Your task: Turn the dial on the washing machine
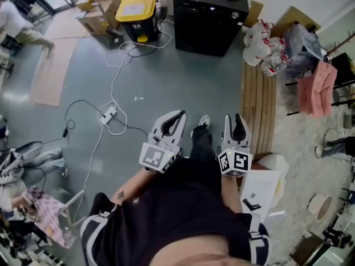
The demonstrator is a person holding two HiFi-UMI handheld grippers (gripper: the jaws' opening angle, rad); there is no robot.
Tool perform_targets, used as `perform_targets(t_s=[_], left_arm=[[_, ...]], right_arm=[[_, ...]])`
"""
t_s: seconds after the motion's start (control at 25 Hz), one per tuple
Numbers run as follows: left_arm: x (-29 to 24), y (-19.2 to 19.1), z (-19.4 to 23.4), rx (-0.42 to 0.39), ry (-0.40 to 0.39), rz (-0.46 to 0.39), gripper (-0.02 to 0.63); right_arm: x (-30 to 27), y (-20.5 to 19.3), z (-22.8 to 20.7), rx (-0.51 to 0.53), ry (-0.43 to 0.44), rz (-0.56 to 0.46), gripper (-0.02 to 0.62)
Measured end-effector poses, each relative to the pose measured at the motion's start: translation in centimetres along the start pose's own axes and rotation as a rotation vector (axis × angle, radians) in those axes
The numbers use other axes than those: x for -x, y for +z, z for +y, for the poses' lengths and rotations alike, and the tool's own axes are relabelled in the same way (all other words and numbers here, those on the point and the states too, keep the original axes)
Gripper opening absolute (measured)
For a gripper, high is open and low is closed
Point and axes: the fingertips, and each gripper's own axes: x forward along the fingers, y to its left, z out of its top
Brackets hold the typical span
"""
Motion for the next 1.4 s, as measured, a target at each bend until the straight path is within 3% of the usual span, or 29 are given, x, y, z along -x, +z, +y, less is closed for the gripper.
perform_targets(t_s=[0.2, 0.48, 0.8, 1.04, 1.4], left_arm=[[-7.6, -1.3, 3.6, -0.026, 0.009, 0.015, 0.023], [-25.1, 1.0, 7.3, -0.076, 0.035, 0.01, 0.024], [-41.4, 2.3, 11.7, -0.087, 0.085, -0.002, 0.024], [-50.6, 0.7, 16.5, -0.07, 0.072, 0.04, 0.023], [-68.6, -3.3, 25.6, -0.052, -0.032, 0.095, 0.023]], right_arm=[[-8.3, -0.5, -4.1, -0.006, 0.006, -0.001, 0.147], [-24.6, 5.0, -13.3, 0.046, 0.064, -0.018, 0.148], [-41.9, 6.2, -23.2, 0.108, 0.09, 0.039, 0.149], [-54.2, 4.0, -28.5, 0.095, 0.062, 0.111, 0.172], [-76.1, -2.7, -38.1, 0.12, -0.027, 0.239, 0.218]])
